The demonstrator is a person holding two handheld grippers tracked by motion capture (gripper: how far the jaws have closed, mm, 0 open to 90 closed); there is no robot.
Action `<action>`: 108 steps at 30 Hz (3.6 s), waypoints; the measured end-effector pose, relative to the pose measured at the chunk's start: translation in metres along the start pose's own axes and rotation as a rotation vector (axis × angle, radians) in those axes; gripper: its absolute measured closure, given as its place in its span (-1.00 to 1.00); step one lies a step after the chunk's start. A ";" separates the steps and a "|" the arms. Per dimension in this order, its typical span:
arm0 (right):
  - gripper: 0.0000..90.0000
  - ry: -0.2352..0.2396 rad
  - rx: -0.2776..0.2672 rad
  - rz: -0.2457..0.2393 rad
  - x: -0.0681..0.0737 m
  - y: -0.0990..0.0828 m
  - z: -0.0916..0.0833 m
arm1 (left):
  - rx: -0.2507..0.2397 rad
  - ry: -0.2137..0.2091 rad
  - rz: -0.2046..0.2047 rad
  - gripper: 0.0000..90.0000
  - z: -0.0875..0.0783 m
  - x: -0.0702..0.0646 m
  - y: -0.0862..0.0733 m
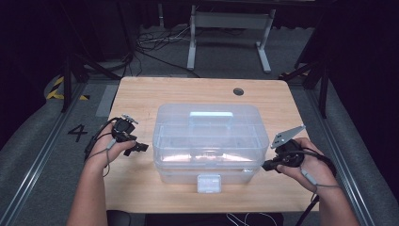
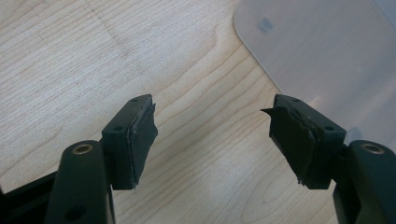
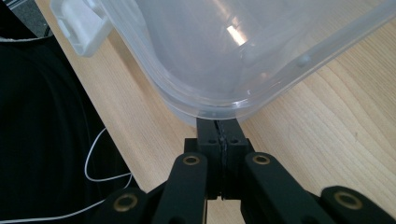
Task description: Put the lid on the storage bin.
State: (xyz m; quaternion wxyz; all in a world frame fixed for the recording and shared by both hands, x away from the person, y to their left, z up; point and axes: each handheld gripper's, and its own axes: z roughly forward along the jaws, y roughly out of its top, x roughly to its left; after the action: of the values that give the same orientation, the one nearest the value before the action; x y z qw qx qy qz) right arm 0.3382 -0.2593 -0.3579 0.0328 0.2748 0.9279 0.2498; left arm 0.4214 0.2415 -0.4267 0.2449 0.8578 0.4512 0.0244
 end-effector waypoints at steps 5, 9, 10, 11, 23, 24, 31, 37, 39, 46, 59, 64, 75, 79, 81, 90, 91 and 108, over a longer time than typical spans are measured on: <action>0.99 0.002 0.009 -0.005 0.000 0.000 0.001 | 0.003 0.003 -0.001 -0.29 0.001 0.000 0.000; 0.99 0.003 0.015 -0.008 0.000 0.000 0.002 | 0.005 0.002 -0.003 -0.29 0.001 0.000 0.000; 0.99 0.005 0.018 -0.006 0.000 0.000 0.003 | 0.006 0.000 -0.003 -0.29 0.001 0.000 -0.001; 0.99 0.005 0.021 -0.009 0.000 0.000 0.003 | 0.007 -0.001 -0.004 -0.29 0.002 0.000 -0.001; 0.98 0.012 0.058 -0.013 -0.001 -0.001 0.007 | 0.025 -0.003 0.003 -0.29 0.005 0.000 -0.001; 0.98 0.011 0.063 -0.015 -0.001 -0.001 0.008 | 0.025 -0.003 0.000 -0.29 0.005 0.000 -0.001; 0.99 0.010 0.082 -0.017 -0.001 -0.002 0.009 | 0.028 -0.003 0.000 -0.29 0.005 0.000 -0.001; 1.00 0.033 0.069 -0.014 -0.002 -0.003 0.007 | 0.026 -0.005 -0.001 -0.29 0.004 0.001 -0.002; 1.00 0.042 0.063 -0.019 -0.002 -0.004 0.006 | 0.026 -0.004 -0.006 -0.29 0.004 0.001 -0.002; 1.00 0.072 0.026 -0.029 -0.001 -0.006 -0.008 | 0.020 0.000 0.003 -0.29 0.004 0.001 -0.004; 0.99 0.100 -0.153 -0.054 -0.013 -0.003 -0.041 | -0.020 0.009 -0.003 -0.30 -0.001 -0.006 -0.019; 0.96 0.065 -0.294 -0.045 -0.021 0.000 -0.056 | -0.025 0.017 -0.006 -0.32 -0.001 -0.010 -0.024; 0.66 -0.046 -0.504 0.057 -0.042 0.004 -0.057 | -0.035 0.030 -0.019 -0.32 -0.002 -0.010 -0.032; 0.33 -0.110 -0.523 0.111 -0.053 0.001 -0.054 | -0.040 0.034 -0.030 -0.32 -0.003 -0.009 -0.032; 0.16 -0.140 -0.546 0.130 -0.059 -0.002 -0.052 | -0.045 0.040 -0.034 -0.33 -0.002 -0.008 -0.032; -0.14 -0.244 -0.542 0.166 -0.089 -0.013 -0.039 | -0.052 0.045 -0.034 -0.46 -0.003 -0.004 -0.032; -0.14 -0.244 -0.542 0.166 -0.089 -0.013 -0.039 | -0.051 0.048 -0.031 -0.46 -0.003 -0.004 -0.032; -0.41 -0.256 -0.510 0.268 -0.143 -0.038 0.014 | -0.095 0.109 -0.014 -0.51 0.001 0.005 -0.036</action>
State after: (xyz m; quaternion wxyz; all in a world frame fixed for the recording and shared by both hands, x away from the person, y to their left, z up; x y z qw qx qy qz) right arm 0.4430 -0.3557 -0.3989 0.1840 0.4069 0.7792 0.4398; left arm 0.3973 0.2620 -0.4440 0.2606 0.8394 0.4682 0.0906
